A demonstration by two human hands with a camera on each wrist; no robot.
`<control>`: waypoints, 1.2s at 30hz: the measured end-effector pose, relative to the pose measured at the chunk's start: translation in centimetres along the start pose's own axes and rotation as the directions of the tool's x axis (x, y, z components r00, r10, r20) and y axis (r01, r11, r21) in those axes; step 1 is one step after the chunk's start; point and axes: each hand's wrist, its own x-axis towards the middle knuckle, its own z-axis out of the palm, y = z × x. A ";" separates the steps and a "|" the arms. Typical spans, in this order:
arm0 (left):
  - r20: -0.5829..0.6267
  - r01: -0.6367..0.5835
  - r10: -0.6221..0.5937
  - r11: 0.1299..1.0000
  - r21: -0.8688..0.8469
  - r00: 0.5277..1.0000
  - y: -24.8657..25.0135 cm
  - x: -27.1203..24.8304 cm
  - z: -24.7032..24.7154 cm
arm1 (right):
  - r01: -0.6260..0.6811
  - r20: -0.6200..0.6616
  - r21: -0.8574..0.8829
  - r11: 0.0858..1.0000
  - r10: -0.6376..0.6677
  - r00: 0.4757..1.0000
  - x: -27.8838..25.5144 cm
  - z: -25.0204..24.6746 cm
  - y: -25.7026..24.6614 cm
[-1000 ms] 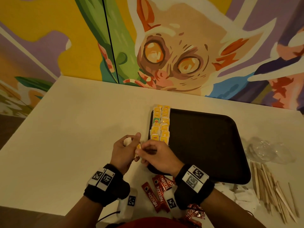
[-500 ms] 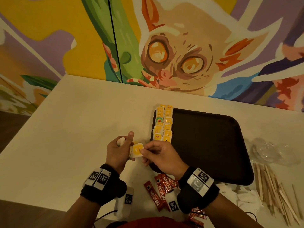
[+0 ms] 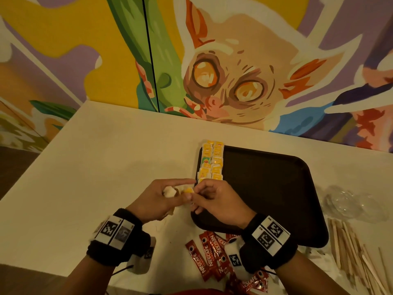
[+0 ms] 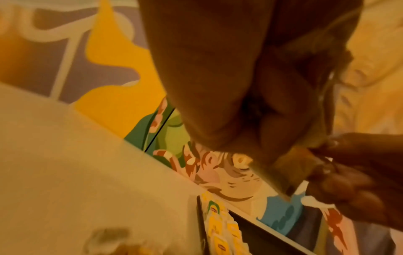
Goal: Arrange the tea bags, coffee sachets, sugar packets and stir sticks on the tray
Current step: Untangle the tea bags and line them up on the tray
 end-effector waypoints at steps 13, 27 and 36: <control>-0.172 -0.168 0.264 0.886 0.432 0.949 0.0 0.8 0.0 | -0.022 -0.116 -0.268 0.963 -0.010 0.993 -0.6 -1.3 -0.5; -0.074 -0.327 0.364 0.897 0.298 0.929 1.1 0.0 0.7 | 0.131 -0.131 -0.283 0.950 -0.173 0.976 -0.3 -1.3 -1.0; -0.339 -0.379 0.412 0.911 0.161 0.846 0.6 0.7 1.5 | 0.176 -0.183 0.009 0.984 -0.171 0.968 -0.9 0.1 -0.4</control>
